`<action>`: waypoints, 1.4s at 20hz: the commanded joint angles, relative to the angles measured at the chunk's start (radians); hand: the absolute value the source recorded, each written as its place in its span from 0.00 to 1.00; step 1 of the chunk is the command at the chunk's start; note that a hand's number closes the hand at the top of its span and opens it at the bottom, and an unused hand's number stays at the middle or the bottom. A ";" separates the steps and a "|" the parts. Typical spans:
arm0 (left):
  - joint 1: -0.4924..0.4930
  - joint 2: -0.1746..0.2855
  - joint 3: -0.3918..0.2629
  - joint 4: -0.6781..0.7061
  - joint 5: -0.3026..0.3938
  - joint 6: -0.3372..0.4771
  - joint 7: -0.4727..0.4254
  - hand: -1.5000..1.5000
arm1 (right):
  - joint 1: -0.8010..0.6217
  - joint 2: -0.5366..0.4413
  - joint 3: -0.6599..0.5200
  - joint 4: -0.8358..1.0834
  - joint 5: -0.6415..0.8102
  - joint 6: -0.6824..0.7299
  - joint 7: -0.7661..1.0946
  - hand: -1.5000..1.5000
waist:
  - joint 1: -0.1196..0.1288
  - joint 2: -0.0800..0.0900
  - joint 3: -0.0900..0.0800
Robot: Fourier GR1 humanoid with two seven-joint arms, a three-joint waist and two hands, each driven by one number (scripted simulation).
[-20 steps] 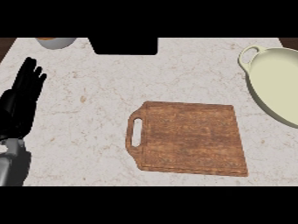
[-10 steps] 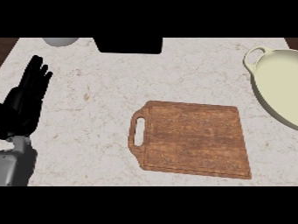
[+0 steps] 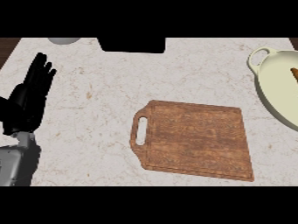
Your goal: Pick the croissant from the cutting board and place it in the pot
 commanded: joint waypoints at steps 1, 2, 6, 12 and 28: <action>0.008 -0.018 -0.024 0.004 -0.019 0.005 -0.009 0.50 | -0.088 -0.007 0.023 0.187 0.047 0.049 0.014 0.00 | 0.011 0.006 0.001; 0.008 0.019 0.019 0.008 0.030 -0.040 -0.012 0.50 | -0.096 -0.008 0.002 0.219 0.026 0.077 0.026 0.00 | 0.014 0.006 0.001; -0.010 0.017 0.011 -0.011 0.007 -0.010 0.039 0.50 | -0.113 0.030 0.037 0.282 0.038 0.204 -0.067 0.00 | 0.006 0.002 0.002; 0.001 0.013 0.018 -0.001 0.009 -0.019 -0.008 0.50 | -0.164 0.029 -0.078 0.353 -0.099 0.446 -0.168 0.00 | 0.000 0.004 0.003; -0.003 -0.003 0.006 -0.030 0.005 -0.005 0.018 0.50 | -0.189 -0.196 -0.209 0.425 -0.252 0.757 -0.033 0.00 | 0.006 0.016 0.009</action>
